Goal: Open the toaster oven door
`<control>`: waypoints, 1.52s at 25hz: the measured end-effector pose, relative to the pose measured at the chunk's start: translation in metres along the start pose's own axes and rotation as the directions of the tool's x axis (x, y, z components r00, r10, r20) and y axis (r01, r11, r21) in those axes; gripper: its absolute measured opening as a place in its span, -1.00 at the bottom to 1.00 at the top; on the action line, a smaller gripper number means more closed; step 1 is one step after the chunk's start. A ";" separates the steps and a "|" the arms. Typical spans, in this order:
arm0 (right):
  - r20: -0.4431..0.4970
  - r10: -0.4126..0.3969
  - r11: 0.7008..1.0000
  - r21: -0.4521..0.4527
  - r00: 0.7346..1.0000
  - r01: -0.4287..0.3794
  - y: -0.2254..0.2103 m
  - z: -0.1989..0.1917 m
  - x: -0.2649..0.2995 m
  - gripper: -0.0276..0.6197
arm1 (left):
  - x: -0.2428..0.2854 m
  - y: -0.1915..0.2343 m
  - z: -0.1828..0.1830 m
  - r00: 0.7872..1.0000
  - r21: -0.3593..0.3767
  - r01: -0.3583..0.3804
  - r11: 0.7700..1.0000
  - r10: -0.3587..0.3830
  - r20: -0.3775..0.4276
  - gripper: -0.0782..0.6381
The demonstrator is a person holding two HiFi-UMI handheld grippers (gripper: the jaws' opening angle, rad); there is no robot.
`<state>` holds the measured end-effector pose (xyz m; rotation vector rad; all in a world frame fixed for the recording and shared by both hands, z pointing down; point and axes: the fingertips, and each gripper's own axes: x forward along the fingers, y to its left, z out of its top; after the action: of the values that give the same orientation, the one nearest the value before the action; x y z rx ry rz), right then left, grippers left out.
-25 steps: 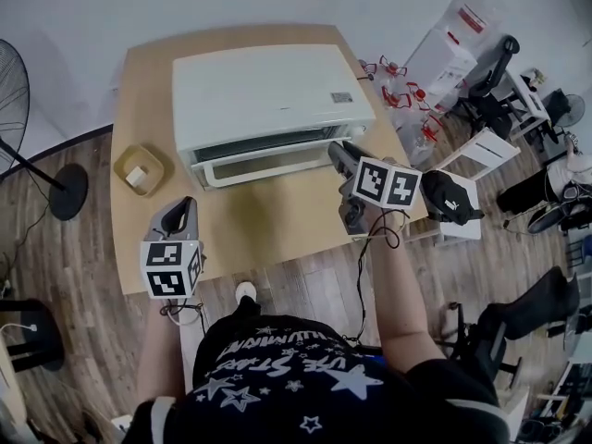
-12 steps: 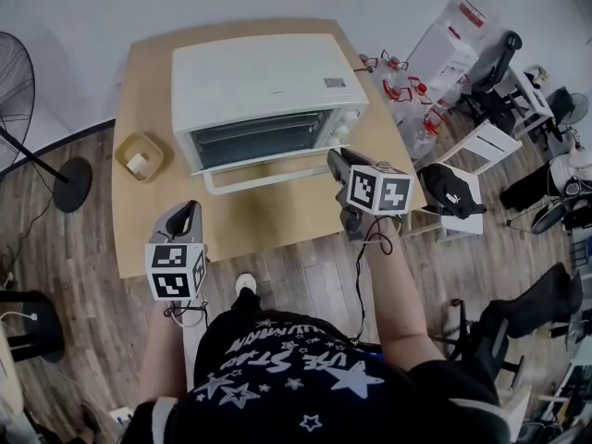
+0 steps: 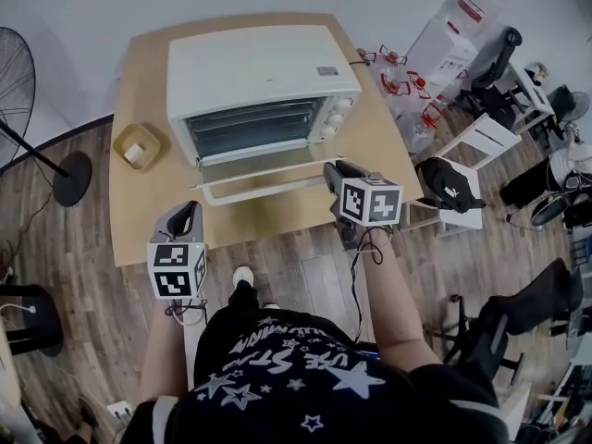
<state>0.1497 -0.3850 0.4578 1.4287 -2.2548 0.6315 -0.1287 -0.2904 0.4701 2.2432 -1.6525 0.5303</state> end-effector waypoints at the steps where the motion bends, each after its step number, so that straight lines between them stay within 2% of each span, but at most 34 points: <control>1: -0.006 0.000 1.000 -0.002 1.000 0.000 0.000 -0.005 -0.001 -0.69 | -0.001 -0.001 -0.002 1.000 -0.002 -0.002 1.000 0.002 -0.003 -0.72; 24: -0.125 -0.026 0.999 -0.029 0.992 0.023 -0.010 -0.122 -0.002 -0.71 | -0.020 -0.026 -0.062 0.995 -0.033 -0.015 0.999 0.012 -0.104 -0.72; 38: -0.169 -0.062 0.998 -0.024 0.984 0.059 -0.014 -0.156 0.011 -0.71 | -0.018 -0.023 -0.094 0.988 -0.061 -0.004 0.998 -0.006 -0.152 -0.72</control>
<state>0.1716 -0.3102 0.5941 1.3747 -2.0732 0.6836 -0.1221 -0.2264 0.5449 2.1039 -1.5703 0.6255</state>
